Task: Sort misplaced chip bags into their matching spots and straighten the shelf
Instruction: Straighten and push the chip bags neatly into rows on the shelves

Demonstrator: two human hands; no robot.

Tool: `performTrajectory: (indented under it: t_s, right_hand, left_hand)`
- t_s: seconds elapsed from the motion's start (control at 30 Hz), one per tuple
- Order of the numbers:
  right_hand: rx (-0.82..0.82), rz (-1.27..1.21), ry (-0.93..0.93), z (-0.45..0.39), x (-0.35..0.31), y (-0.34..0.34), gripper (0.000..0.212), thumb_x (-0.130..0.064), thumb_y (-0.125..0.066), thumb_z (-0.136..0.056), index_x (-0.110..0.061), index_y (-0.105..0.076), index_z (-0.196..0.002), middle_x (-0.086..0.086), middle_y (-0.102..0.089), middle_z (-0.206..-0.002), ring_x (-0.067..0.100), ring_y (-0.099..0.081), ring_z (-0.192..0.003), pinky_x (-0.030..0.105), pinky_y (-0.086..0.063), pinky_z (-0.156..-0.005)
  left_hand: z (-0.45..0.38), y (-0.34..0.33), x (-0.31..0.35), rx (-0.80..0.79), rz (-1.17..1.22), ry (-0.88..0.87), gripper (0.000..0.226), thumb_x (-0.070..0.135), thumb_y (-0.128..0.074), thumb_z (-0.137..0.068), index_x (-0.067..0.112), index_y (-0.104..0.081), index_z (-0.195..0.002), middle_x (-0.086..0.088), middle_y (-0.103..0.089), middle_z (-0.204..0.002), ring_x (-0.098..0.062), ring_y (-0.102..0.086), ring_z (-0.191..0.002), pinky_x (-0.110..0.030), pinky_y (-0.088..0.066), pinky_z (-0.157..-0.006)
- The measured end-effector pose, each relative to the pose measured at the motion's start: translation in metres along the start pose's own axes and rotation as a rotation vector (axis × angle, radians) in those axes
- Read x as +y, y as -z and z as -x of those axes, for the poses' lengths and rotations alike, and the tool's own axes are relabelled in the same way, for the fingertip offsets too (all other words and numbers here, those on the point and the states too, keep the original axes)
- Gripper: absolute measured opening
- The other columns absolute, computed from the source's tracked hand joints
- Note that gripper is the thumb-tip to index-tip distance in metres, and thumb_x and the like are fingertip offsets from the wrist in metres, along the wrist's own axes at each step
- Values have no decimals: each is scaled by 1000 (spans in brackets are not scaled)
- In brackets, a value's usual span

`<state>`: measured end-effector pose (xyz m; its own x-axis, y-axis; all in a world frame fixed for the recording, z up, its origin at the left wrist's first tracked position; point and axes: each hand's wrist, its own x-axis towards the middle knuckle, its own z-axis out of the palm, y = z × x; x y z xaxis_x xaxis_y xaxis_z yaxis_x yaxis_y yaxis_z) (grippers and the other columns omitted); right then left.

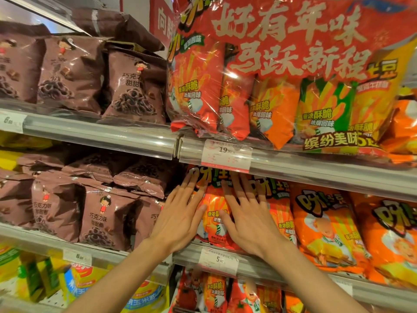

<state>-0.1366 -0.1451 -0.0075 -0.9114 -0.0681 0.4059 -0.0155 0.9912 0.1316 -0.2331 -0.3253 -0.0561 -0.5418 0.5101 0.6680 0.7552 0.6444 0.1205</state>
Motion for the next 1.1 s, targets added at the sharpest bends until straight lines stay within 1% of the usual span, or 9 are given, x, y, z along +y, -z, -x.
performTrajectory:
  t_s: [0.23, 0.3, 0.37, 0.43, 0.5, 0.6, 0.73, 0.83, 1.1]
  right_hand:
    - [-33, -53, 27, -7, 7, -8, 61, -57, -12, -100, -30, -15, -155, -1, -8, -165, 24, -6, -152, 49, 4, -121]
    - [10, -113, 34, -3, 12, -6, 62, -58, -15, -101, -33, -7, -156, -4, -5, -165, 22, -2, -152, 47, 3, -122]
    - [104, -164, -52, 6, 22, 0, 59, -53, -28, -102, -25, -23, -154, 4, -33, -156, 28, -26, -145, 48, -20, -119]
    - [259, -155, -184, 16, 40, 5, 45, -38, -48, -98, -8, -52, -131, 19, -61, -119, 40, -57, -111, 48, -45, -96]
    - [291, -188, -361, 25, 61, 11, 29, -26, -56, -94, -1, -60, -109, 23, -64, -97, 43, -61, -94, 43, -47, -81]
    - [135, -206, -525, 37, 81, 19, 28, -26, -50, -97, -4, -56, -113, 21, -62, -109, 39, -60, -103, 39, -44, -79]
    - [28, -244, -522, 44, 87, 17, 34, -34, -44, -100, -7, -53, -119, 16, -63, -117, 34, -60, -109, 36, -41, -78]
    - [-57, -347, -539, 41, 93, 14, 40, -38, -46, -99, -6, -51, -124, 16, -66, -110, 36, -60, -106, 33, -39, -73]
    - [-103, -701, -463, 56, 113, 13, 73, -35, -61, -94, -20, -19, -151, 1, -56, -129, 19, -59, -112, 36, -49, -96]
  left_hand:
    - [1, -3, -2, -37, -88, 33, 60, 50, -17, -106, 23, -11, -160, -1, 7, -168, -16, 7, -154, -45, -12, -125]
    - [2, 3, 2, -18, -66, 42, 60, 50, -21, -106, 23, -17, -159, -4, 1, -168, -19, 2, -155, -45, -14, -124]
    - [1, 12, 10, 52, -4, 49, 54, 45, -32, -105, 19, -35, -153, -8, -22, -162, -24, -21, -150, -45, -28, -118]
    - [-1, 19, 25, 159, 82, 22, 43, 38, -44, -102, 15, -52, -137, -7, -46, -140, -24, -46, -127, -42, -46, -99]
    - [-5, 22, 48, 172, 180, -26, 33, 34, -48, -99, 16, -59, -123, -1, -56, -119, -18, -55, -107, -36, -51, -84]
    - [-13, 15, 86, 43, 319, -32, 30, 35, -48, -99, 22, -57, -125, 7, -56, -115, -13, -59, -102, -31, -48, -85]
    - [-26, 0, 116, -181, 346, 113, 54, 39, -50, -99, 30, -32, -149, 1, -38, -142, -18, -46, -128, -27, -36, -104]
    - [-32, -3, 124, -271, 247, 185, 59, 41, -46, -101, 31, -21, -153, -11, -28, -155, -29, -31, -143, -38, -32, -113]
    - [-44, -5, 127, -321, 220, 226, 61, 47, -51, -98, 32, -25, -151, -9, -42, -143, -28, -47, -127, -37, -45, -100]
